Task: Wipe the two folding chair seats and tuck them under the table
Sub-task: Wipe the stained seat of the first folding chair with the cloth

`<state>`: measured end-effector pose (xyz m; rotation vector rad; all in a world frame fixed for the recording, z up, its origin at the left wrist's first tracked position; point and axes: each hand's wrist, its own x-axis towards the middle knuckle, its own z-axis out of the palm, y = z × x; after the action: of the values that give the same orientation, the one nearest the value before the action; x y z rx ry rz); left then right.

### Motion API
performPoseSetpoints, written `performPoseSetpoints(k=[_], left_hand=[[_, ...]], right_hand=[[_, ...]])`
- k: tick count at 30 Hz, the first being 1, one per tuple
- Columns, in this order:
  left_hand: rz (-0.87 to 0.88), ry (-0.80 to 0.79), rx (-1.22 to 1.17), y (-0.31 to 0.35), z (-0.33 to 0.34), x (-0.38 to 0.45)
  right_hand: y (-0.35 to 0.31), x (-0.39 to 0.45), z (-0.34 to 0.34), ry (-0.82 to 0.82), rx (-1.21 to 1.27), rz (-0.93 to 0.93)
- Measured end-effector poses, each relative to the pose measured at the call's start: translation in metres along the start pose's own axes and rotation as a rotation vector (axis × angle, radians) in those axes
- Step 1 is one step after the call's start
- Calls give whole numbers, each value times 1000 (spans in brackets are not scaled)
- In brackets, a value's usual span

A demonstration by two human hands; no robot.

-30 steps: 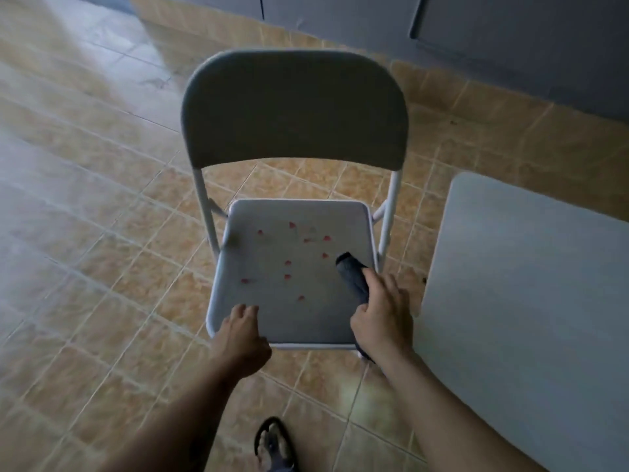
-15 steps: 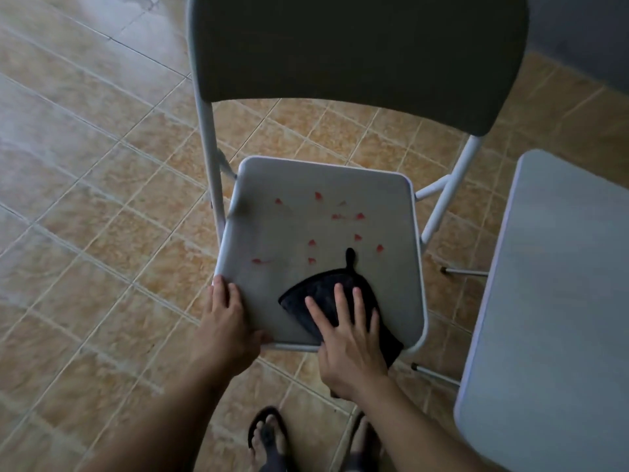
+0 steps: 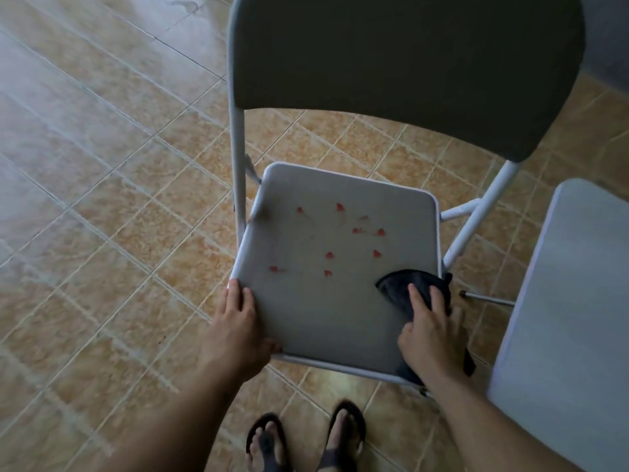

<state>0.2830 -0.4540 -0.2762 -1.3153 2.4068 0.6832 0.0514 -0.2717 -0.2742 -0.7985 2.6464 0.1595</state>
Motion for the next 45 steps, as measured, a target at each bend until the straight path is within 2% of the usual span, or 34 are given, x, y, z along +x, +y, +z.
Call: performPoseSetpoints(k=[2, 9, 11, 14, 16, 20, 23, 25, 27, 29, 31, 34, 36, 41, 45], left_hand=[[11, 16, -53, -5, 1, -3], [-11, 78, -193, -11, 5, -4], [-21, 76, -200, -12, 6, -3], [-43, 66, -200, -11, 5, -3], [-55, 54, -185, -8, 4, -3], [-86, 21, -142, -4, 0, -2], [-96, -13, -99, 0, -2, 0], [-111, -76, -67, 5, -7, 0], [-115, -78, -45, 11, -12, 4], [-178, -46, -63, 20, -21, 13], [-208, 16, -88, 26, -28, 24], [-108, 116, -71, 32, -23, 47], [-18, 167, -75, 37, -16, 62], [94, 289, 23, 33, 12, 78], [101, 324, 49, 31, 22, 78]], right_hand=[[-26, -12, 6, 4, 19, -64], [-146, -21, 20, -73, 57, -494], [-158, -3, 18, -91, 7, -577], [-146, 31, 18, -22, -99, -690], [-129, 52, 12, 32, -117, -592], [-84, 73, 2, 71, -19, -229], [-64, 61, 0, 58, -6, -106], [-71, 39, 3, 54, 16, -140], [-93, 14, 9, 14, 37, -320], [-117, -4, 15, -28, 12, -506], [-129, -4, 15, -78, 1, -567], [-113, 20, 10, -30, -32, -627], [-90, 40, 8, 8, -71, -564], [-23, 99, -11, 128, -122, -235], [-30, 99, -7, 138, -103, -157]])
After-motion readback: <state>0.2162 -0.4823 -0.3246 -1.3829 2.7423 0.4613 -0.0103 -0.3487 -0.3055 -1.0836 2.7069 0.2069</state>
